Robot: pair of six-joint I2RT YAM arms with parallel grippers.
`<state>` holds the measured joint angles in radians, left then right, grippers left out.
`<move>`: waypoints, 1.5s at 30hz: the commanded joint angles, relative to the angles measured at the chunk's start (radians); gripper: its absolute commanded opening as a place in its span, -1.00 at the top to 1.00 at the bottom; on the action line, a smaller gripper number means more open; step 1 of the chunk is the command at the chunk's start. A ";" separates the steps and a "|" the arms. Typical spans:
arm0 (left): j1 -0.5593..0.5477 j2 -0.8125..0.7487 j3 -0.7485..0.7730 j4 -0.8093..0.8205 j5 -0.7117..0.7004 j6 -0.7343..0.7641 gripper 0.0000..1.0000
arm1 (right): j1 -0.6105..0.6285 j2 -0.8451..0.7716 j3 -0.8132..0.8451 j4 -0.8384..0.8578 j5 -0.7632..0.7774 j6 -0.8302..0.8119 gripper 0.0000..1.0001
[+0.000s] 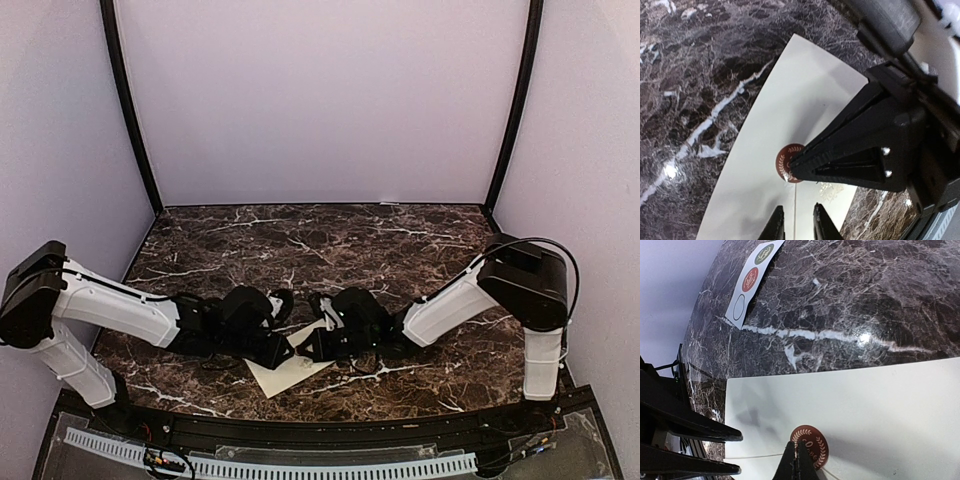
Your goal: Place the letter into the envelope and seal it
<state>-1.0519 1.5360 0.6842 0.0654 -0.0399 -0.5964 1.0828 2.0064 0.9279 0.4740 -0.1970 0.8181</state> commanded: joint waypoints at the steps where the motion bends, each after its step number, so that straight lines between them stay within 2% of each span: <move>1: 0.001 -0.025 0.030 0.033 -0.041 -0.017 0.65 | -0.014 0.016 -0.033 -0.003 0.012 0.025 1.00; 14: 0.013 0.112 0.065 0.109 -0.043 -0.039 1.00 | -0.015 0.008 -0.054 0.029 0.004 0.044 1.00; 23: 0.029 0.161 0.044 0.151 -0.045 -0.064 1.00 | -0.014 0.000 -0.059 0.039 0.001 0.051 1.00; 45: 0.032 0.215 0.002 0.080 -0.065 -0.095 1.00 | -0.022 -0.052 -0.112 0.031 0.057 0.078 1.00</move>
<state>-1.0237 1.7203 0.7246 0.2543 -0.0956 -0.6823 1.0672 1.9747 0.8478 0.5457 -0.1696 0.8814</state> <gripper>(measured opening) 0.007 0.002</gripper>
